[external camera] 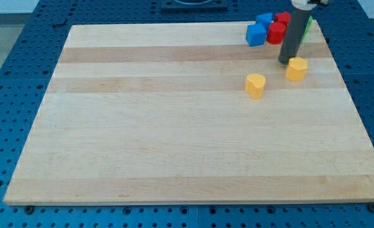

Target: Move yellow heart to yellow hexagon

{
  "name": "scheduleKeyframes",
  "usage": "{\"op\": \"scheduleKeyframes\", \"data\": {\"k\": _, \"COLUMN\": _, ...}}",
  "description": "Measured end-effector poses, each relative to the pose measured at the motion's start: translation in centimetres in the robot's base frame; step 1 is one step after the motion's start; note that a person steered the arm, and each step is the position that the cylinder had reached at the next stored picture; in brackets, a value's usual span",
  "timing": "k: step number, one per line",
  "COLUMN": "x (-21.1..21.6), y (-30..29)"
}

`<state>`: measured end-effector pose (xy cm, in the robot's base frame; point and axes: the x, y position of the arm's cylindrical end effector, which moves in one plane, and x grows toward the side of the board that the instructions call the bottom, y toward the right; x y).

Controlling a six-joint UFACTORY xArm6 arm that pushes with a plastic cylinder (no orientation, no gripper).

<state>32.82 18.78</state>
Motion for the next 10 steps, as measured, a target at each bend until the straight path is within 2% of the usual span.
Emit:
{"op": "scheduleKeyframes", "data": {"k": 1, "x": 0.1, "y": -4.9}}
{"op": "scheduleKeyframes", "data": {"k": 2, "x": 2.9, "y": -8.6}}
{"op": "scheduleKeyframes", "data": {"k": 3, "x": 7.5, "y": -9.3}}
{"op": "scheduleKeyframes", "data": {"k": 4, "x": 9.0, "y": -6.9}}
{"op": "scheduleKeyframes", "data": {"k": 5, "x": 9.0, "y": -7.7}}
{"op": "scheduleKeyframes", "data": {"k": 6, "x": 10.6, "y": -10.8}}
{"op": "scheduleKeyframes", "data": {"k": 7, "x": 14.1, "y": -10.5}}
{"op": "scheduleKeyframes", "data": {"k": 10, "x": 14.6, "y": -0.9}}
